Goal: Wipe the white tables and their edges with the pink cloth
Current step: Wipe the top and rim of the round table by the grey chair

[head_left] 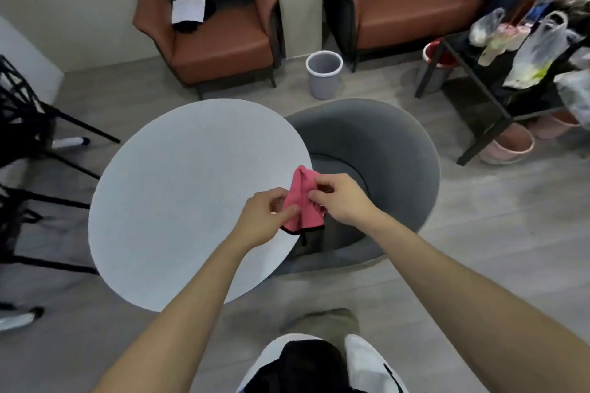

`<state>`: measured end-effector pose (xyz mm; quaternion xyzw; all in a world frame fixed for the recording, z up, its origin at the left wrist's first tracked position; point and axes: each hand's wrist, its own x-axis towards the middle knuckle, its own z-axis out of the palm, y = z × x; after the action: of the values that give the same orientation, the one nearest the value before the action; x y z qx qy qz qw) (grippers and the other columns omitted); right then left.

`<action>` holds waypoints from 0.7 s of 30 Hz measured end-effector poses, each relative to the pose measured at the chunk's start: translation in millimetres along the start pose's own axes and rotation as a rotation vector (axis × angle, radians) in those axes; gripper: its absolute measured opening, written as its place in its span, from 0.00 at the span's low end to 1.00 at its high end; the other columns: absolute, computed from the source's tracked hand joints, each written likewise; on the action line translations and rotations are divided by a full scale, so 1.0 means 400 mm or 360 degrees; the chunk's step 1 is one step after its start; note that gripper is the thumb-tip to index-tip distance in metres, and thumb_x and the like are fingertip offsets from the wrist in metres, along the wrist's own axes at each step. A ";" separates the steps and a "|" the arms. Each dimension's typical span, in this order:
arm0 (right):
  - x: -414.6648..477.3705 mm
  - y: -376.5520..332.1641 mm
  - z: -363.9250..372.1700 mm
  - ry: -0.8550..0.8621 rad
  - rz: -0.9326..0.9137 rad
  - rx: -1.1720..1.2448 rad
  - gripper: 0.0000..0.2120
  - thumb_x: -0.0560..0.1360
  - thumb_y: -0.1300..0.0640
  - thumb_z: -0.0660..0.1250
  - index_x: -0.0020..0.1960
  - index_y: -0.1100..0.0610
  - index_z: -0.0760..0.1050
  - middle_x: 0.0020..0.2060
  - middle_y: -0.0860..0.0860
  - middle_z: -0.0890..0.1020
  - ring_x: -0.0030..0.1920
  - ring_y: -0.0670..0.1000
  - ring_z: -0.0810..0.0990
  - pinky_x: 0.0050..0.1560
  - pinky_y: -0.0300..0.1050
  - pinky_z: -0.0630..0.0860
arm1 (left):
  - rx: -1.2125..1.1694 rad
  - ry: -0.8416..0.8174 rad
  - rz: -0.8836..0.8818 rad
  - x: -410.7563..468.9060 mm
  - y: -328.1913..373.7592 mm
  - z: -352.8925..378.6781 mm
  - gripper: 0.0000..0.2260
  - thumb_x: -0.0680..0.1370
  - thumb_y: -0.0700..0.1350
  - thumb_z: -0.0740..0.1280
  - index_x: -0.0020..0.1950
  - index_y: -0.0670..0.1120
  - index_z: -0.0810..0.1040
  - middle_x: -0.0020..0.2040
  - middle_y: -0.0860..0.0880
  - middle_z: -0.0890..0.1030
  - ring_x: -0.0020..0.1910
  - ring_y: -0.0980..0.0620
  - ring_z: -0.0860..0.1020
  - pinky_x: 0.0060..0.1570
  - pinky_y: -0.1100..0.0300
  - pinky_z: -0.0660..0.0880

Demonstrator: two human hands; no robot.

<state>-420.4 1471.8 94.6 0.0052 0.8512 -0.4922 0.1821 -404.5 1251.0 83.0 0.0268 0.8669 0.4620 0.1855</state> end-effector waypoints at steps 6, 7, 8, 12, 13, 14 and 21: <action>0.157 0.019 -0.250 -0.0010 -0.0141 -0.0398 0.13 0.77 0.65 0.66 0.55 0.54 0.86 0.46 0.48 0.87 0.46 0.47 0.83 0.49 0.41 0.78 | 0.0123 0.0432 -0.0060 0.142 0.069 -0.085 0.03 0.78 0.51 0.77 0.51 0.56 0.89 0.46 0.57 0.89 0.48 0.54 0.86 0.54 0.52 0.82; 0.187 0.025 -0.297 -0.0019 -0.0167 -0.0483 0.15 0.78 0.65 0.66 0.58 0.54 0.86 0.49 0.48 0.87 0.51 0.48 0.83 0.52 0.40 0.77 | 0.0150 0.0474 -0.0063 0.177 0.080 -0.094 0.02 0.78 0.50 0.78 0.51 0.55 0.90 0.45 0.57 0.89 0.48 0.54 0.86 0.54 0.52 0.82; 0.218 0.033 -0.344 -0.0025 -0.0210 -0.0585 0.15 0.78 0.65 0.66 0.60 0.54 0.86 0.53 0.49 0.87 0.54 0.50 0.83 0.54 0.41 0.76 | 0.0158 0.0486 -0.0067 0.215 0.098 -0.100 0.02 0.78 0.49 0.79 0.50 0.55 0.90 0.45 0.56 0.89 0.48 0.54 0.86 0.54 0.51 0.83; 0.330 0.059 -0.548 -0.0064 -0.0363 -0.0998 0.09 0.83 0.57 0.68 0.59 0.56 0.85 0.56 0.54 0.87 0.58 0.58 0.83 0.56 0.48 0.76 | 0.0139 0.0389 -0.0026 0.360 0.207 -0.079 0.02 0.78 0.46 0.80 0.49 0.51 0.91 0.45 0.52 0.89 0.47 0.47 0.88 0.54 0.47 0.85; 0.348 0.063 -0.599 -0.0080 -0.0385 -0.1069 0.09 0.84 0.55 0.68 0.59 0.56 0.85 0.55 0.56 0.87 0.58 0.59 0.83 0.56 0.50 0.75 | 0.0100 0.0378 -0.0010 0.386 0.237 -0.065 0.01 0.79 0.45 0.79 0.50 0.50 0.90 0.45 0.51 0.89 0.47 0.46 0.88 0.54 0.47 0.85; 0.366 0.065 -0.647 -0.0079 -0.0406 -0.1108 0.10 0.85 0.54 0.68 0.59 0.57 0.84 0.55 0.57 0.87 0.58 0.61 0.82 0.54 0.51 0.74 | 0.0055 0.0369 0.0001 0.408 0.268 -0.052 0.02 0.79 0.43 0.78 0.51 0.49 0.90 0.46 0.49 0.89 0.48 0.46 0.88 0.55 0.47 0.85; 0.530 0.039 -0.881 -0.0138 -0.0583 -0.1076 0.09 0.78 0.60 0.76 0.59 0.56 0.84 0.47 0.49 0.82 0.53 0.54 0.82 0.49 0.44 0.72 | -0.0123 0.0452 -0.0151 0.517 0.451 -0.024 0.10 0.71 0.39 0.84 0.49 0.46 0.89 0.46 0.44 0.89 0.45 0.50 0.85 0.46 0.61 0.77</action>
<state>-722.9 1739.5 172.9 -0.2281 0.9438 -0.2078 0.1185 -622.5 1391.7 172.8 -0.0871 0.8662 0.4850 0.0836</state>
